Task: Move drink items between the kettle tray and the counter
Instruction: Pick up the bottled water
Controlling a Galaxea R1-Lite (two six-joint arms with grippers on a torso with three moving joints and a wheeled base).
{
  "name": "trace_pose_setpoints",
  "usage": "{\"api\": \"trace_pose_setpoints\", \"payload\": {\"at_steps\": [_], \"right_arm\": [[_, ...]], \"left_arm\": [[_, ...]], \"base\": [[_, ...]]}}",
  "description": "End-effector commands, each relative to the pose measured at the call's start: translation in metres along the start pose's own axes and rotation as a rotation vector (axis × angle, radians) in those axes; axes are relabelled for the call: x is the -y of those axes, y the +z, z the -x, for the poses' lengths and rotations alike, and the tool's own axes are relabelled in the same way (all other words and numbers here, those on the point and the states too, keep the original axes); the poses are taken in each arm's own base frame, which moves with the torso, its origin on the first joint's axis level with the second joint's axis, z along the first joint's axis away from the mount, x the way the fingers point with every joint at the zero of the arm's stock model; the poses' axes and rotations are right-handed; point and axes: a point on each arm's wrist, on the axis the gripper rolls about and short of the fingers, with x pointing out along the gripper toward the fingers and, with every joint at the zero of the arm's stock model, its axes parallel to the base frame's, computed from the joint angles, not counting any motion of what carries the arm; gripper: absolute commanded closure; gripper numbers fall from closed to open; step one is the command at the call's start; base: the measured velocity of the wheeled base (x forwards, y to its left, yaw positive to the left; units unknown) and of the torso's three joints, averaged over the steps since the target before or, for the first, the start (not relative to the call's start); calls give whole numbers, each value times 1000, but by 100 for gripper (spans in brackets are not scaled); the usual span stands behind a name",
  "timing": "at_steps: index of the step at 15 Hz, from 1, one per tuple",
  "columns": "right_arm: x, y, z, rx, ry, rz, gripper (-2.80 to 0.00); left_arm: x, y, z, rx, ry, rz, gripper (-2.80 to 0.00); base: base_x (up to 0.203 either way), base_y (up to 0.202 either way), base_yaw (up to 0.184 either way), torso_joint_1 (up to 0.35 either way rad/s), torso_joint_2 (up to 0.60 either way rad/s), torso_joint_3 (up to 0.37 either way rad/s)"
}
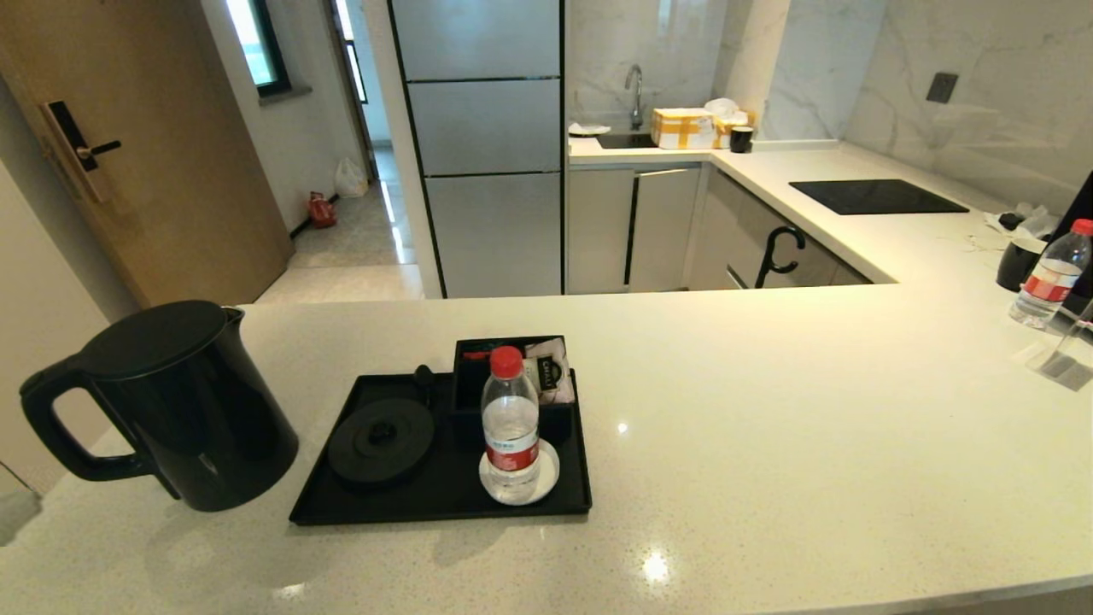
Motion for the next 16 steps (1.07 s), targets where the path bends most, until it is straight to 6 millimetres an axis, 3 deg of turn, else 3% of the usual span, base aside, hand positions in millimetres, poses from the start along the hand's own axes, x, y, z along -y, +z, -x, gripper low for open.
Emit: {"api": "trace_pose_setpoints", "payload": {"at_steps": [1,5,8,11,16], "right_arm": [[0,0,0,-1,-1,0,0],[0,0,0,-1,-1,0,0],[0,0,0,0,-1,0,0],[0,0,0,-1,-1,0,0],[0,0,0,-1,-1,0,0]], "left_arm": [[4,7,-16,-61,-109,-13,0],[22,8,-41,-175,-324,-42,0],[25,8,-44,-186,-345,-38,0],[44,5,-75,-295,-452,-40,0],[57,-5,-84,-312,-529,-25,0]], "base": [[0,0,0,0,0,0],[0,0,0,0,0,0],[0,0,0,0,0,0],[0,0,0,0,0,0],[0,0,0,0,0,0]]}}
